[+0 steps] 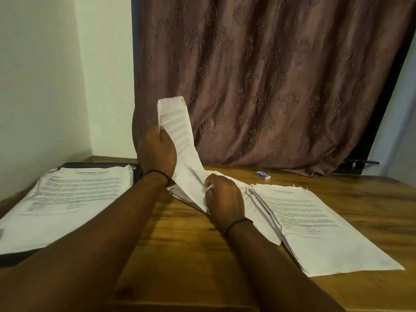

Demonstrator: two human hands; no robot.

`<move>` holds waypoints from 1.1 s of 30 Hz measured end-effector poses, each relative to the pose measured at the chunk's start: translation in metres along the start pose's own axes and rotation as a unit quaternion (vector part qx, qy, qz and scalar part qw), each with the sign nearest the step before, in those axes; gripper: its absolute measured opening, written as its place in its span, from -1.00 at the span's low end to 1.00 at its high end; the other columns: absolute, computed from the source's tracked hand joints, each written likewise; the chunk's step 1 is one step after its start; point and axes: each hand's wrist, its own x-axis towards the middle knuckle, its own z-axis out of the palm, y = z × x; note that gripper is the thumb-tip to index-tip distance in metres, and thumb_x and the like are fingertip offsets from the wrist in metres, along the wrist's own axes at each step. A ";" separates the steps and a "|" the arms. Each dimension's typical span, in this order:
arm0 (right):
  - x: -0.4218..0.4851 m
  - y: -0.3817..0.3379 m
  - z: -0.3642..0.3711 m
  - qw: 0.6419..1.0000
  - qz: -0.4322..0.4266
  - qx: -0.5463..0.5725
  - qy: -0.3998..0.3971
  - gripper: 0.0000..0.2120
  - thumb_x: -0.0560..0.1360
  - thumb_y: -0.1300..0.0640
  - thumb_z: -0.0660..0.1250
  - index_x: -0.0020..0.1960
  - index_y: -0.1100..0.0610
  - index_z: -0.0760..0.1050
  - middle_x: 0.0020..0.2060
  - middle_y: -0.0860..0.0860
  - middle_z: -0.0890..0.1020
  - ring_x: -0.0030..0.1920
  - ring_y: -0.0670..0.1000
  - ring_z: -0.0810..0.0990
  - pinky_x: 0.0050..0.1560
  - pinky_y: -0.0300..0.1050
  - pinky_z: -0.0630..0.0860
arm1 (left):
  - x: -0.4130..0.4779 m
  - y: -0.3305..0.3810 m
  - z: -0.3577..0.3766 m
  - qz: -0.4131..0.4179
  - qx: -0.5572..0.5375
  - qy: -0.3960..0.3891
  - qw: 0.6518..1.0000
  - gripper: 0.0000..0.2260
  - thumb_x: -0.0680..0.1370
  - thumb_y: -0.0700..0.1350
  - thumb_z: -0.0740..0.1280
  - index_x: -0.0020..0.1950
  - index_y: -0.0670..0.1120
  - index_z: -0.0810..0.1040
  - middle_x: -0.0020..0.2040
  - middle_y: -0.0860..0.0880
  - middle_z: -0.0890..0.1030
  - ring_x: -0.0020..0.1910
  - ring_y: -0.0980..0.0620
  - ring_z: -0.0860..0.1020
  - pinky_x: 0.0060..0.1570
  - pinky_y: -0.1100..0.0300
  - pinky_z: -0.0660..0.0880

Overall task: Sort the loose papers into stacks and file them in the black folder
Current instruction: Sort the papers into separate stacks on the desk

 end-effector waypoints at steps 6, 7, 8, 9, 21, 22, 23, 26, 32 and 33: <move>0.004 0.013 -0.021 0.983 0.015 -0.107 0.146 -0.82 0.38 0.19 0.43 -0.04 0.11 0.52 -0.12 0.09 0.61 -0.14 0.11 0.56 -0.15 -0.05 0.47 | -0.007 0.016 -0.008 0.084 -0.044 0.018 0.995 -0.16 0.45 0.47 -0.18 0.40 -0.06 0.43 0.22 -0.12 0.60 0.12 -0.15 0.60 0.19 -0.14 0.53; 0.005 0.017 -0.029 0.976 0.054 -0.173 0.124 -0.76 0.36 0.18 0.44 0.02 0.14 0.53 -0.06 0.14 0.62 -0.08 0.16 0.58 -0.09 -0.01 0.49 | -0.008 0.020 -0.010 0.089 -0.044 0.020 0.995 -0.14 0.44 0.49 -0.19 0.39 -0.06 0.44 0.22 -0.13 0.61 0.12 -0.15 0.61 0.18 -0.14 0.53; 0.005 0.020 -0.036 0.962 0.112 -0.240 0.070 -0.66 0.38 0.15 0.42 0.13 0.18 0.51 0.07 0.20 0.60 0.03 0.23 0.58 0.03 0.06 0.50 | -0.007 0.023 -0.011 0.095 -0.044 0.017 0.994 -0.18 0.46 0.47 -0.15 0.37 -0.07 0.46 0.21 -0.13 0.61 0.11 -0.16 0.61 0.17 -0.14 0.54; 0.006 0.023 -0.044 0.940 0.179 -0.292 -0.011 -0.55 0.45 0.09 0.36 0.29 0.22 0.43 0.24 0.27 0.51 0.18 0.30 0.53 0.17 0.14 0.47 | -0.009 0.031 -0.014 0.101 -0.044 0.013 0.994 -0.24 0.49 0.43 -0.11 0.33 -0.08 0.48 0.20 -0.14 0.61 0.09 -0.16 0.62 0.14 -0.14 0.55; -0.016 0.052 -0.099 0.911 0.258 -0.281 -0.155 -0.72 0.65 0.13 0.13 0.28 0.11 0.51 0.18 0.05 0.62 0.16 0.04 0.60 0.12 -0.10 0.51 | -0.029 0.064 -0.030 0.047 -0.123 -0.021 0.991 -0.74 0.64 -0.17 0.19 0.08 -0.36 0.54 0.02 -0.26 0.61 -0.15 0.05 0.44 -0.29 0.59 0.28; -0.014 0.051 -0.106 0.917 0.264 -0.271 -0.130 -0.72 0.65 0.14 0.11 0.26 0.12 0.51 0.16 0.06 0.62 0.15 0.06 0.60 0.11 -0.08 0.51 | -0.028 0.063 -0.029 0.030 -0.122 -0.030 0.992 -0.73 0.65 -0.14 0.17 0.07 -0.34 0.54 0.01 -0.24 0.61 -0.15 0.03 0.47 -0.32 0.55 0.27; -0.012 0.049 -0.113 0.922 0.268 -0.260 -0.100 -0.73 0.65 0.15 0.10 0.24 0.13 0.51 0.14 0.06 0.62 0.14 0.08 0.61 0.11 -0.06 0.52 | -0.027 0.061 -0.029 0.015 -0.121 -0.040 0.992 -0.72 0.66 -0.12 0.16 0.07 -0.31 0.54 0.01 -0.22 0.61 -0.16 0.02 0.49 -0.32 0.50 0.27; -0.001 0.032 -0.139 0.941 0.229 -0.249 0.004 -0.77 0.64 0.10 0.17 0.24 0.14 0.46 0.08 0.09 0.65 0.07 0.11 0.64 0.03 -0.03 0.56 | -0.020 0.052 -0.023 -0.023 -0.125 -0.054 0.990 -0.70 0.68 -0.06 0.14 0.11 -0.24 0.56 0.07 -0.17 0.63 -0.15 0.04 0.51 -0.28 0.31 0.37; 0.013 -0.034 -0.137 0.985 -0.028 -0.099 0.142 -0.67 0.60 0.18 0.24 0.36 0.10 0.45 -0.05 0.12 0.70 -0.11 0.20 0.68 -0.11 0.06 0.62 | -0.021 0.056 -0.007 -0.078 -0.251 -0.085 0.961 -0.80 0.67 -0.03 0.15 0.03 -0.05 0.53 -0.05 -0.03 0.63 -0.20 0.03 0.61 -0.16 0.12 0.59; 0.012 -0.043 -0.128 0.985 -0.060 -0.077 0.145 -0.67 0.61 0.17 0.23 0.37 0.07 0.45 -0.03 0.09 0.70 -0.12 0.16 0.69 -0.12 0.05 0.64 | -0.022 0.057 -0.005 -0.097 -0.276 -0.106 0.950 -0.79 0.67 -0.01 0.15 0.07 -0.04 0.54 -0.05 -0.02 0.64 -0.14 -0.04 0.64 -0.08 0.03 0.61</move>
